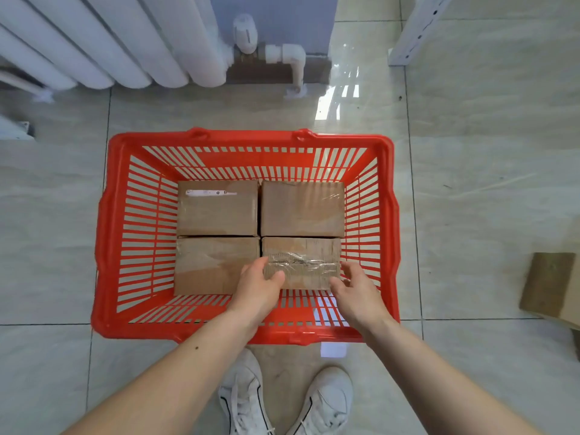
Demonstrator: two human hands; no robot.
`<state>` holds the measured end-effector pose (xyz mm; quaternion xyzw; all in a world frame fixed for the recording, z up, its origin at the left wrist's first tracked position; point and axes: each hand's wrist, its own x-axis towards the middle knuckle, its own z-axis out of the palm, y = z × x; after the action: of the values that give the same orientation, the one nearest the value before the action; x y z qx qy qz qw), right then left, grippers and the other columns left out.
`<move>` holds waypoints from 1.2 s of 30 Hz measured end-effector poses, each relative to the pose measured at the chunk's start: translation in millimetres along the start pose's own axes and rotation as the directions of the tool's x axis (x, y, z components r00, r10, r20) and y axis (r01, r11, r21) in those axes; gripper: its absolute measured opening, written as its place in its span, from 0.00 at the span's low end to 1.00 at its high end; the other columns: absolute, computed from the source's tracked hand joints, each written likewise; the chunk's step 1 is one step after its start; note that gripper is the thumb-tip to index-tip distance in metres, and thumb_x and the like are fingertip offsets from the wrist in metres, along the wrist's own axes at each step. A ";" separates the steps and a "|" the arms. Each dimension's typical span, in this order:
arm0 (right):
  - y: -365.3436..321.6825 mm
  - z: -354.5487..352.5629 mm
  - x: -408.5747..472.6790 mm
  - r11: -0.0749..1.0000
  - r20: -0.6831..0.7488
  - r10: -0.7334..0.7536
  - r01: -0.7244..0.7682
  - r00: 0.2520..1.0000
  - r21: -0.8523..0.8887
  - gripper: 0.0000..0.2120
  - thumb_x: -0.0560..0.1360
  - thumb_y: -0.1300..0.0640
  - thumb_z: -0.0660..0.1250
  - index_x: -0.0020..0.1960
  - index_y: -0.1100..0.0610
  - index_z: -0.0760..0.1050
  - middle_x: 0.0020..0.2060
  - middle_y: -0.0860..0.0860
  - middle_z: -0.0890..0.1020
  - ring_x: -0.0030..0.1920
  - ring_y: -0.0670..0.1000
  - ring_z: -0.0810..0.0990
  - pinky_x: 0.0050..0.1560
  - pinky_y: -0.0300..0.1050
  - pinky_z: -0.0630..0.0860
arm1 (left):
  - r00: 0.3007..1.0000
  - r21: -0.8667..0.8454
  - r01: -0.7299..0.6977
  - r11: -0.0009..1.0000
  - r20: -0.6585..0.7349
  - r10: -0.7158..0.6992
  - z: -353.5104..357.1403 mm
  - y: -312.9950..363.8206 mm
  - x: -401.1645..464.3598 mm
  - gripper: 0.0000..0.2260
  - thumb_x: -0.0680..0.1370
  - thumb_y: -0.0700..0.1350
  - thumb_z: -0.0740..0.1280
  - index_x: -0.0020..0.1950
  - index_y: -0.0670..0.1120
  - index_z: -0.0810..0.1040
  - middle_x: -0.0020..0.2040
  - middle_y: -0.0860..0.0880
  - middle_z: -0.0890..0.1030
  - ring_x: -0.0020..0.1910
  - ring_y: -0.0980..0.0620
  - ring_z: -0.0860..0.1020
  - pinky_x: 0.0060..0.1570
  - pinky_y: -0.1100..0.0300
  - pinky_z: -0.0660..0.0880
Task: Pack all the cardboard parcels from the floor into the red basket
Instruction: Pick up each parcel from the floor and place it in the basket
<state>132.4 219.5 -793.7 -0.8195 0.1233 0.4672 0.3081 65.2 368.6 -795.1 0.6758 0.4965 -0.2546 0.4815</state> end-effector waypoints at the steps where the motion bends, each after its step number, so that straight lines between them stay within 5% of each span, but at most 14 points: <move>1: -3.0 -5.7 -9.8 1.000 -0.008 -0.013 0.013 1.000 0.010 0.23 0.79 0.52 0.60 0.74 0.52 0.64 0.69 0.51 0.75 0.68 0.54 0.74 0.68 0.57 0.72 | 1.000 -0.006 -0.004 1.000 0.001 0.004 -2.2 5.6 -8.4 0.23 0.79 0.48 0.63 0.74 0.47 0.68 0.74 0.45 0.67 0.70 0.47 0.69 0.70 0.54 0.65; 8: -22.0 -59.5 -82.9 0.988 -0.100 -0.053 0.067 0.994 0.136 0.17 0.77 0.55 0.65 0.65 0.51 0.71 0.49 0.44 0.81 0.48 0.45 0.82 0.52 0.45 0.79 | 0.995 0.025 -0.099 0.995 0.027 0.098 -12.8 61.8 -72.2 0.22 0.79 0.49 0.64 0.73 0.48 0.69 0.72 0.46 0.69 0.67 0.49 0.71 0.65 0.59 0.65; 15: -11.1 -128.4 -136.6 0.978 -0.201 0.023 0.020 0.979 0.207 0.24 0.77 0.51 0.65 0.71 0.54 0.67 0.65 0.50 0.76 0.61 0.50 0.76 0.59 0.44 0.70 | 0.970 0.109 -0.231 0.967 0.109 0.219 -4.2 115.0 -126.8 0.22 0.79 0.52 0.65 0.72 0.49 0.70 0.71 0.48 0.70 0.60 0.53 0.73 0.56 0.60 0.67; 19: 16.1 -161.2 -157.1 0.935 -0.244 0.119 -0.026 0.962 0.355 0.23 0.77 0.53 0.65 0.71 0.54 0.68 0.64 0.50 0.75 0.59 0.50 0.75 0.57 0.44 0.70 | 0.948 0.160 -0.302 0.940 0.154 0.279 18.8 142.9 -154.9 0.21 0.78 0.50 0.65 0.70 0.47 0.72 0.69 0.49 0.71 0.49 0.58 0.73 0.54 0.63 0.66; 23: 52.3 -195.2 -175.3 0.878 -0.268 0.216 -0.067 0.939 0.474 0.22 0.76 0.53 0.66 0.69 0.55 0.70 0.61 0.50 0.77 0.58 0.53 0.78 0.60 0.49 0.75 | 0.933 0.205 -0.344 0.916 0.188 0.308 53.3 162.4 -179.1 0.19 0.77 0.48 0.66 0.68 0.46 0.75 0.63 0.47 0.75 0.52 0.53 0.76 0.47 0.63 0.70; 28: 106.8 -244.8 -186.9 0.843 -0.280 0.255 -0.070 0.926 0.534 0.21 0.75 0.53 0.67 0.67 0.55 0.70 0.59 0.51 0.78 0.58 0.53 0.78 0.64 0.55 0.75 | 0.926 0.225 -0.337 0.914 0.256 0.279 113.0 178.4 -212.6 0.20 0.76 0.49 0.67 0.68 0.48 0.74 0.63 0.46 0.77 0.64 0.49 0.76 0.61 0.57 0.71; 36: 208.4 -341.8 -196.4 0.839 -0.255 0.282 -0.108 0.925 0.533 0.21 0.76 0.52 0.67 0.67 0.54 0.70 0.59 0.51 0.77 0.59 0.55 0.78 0.62 0.55 0.75 | 0.923 0.198 -0.297 0.934 0.310 0.228 240.5 204.8 -262.7 0.21 0.76 0.51 0.67 0.69 0.49 0.73 0.64 0.46 0.76 0.63 0.47 0.75 0.58 0.58 0.69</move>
<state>161.3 -171.8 -582.0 -0.7566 0.3751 0.3062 0.4393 186.1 30.5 -595.3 0.7468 0.2923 -0.3393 0.4916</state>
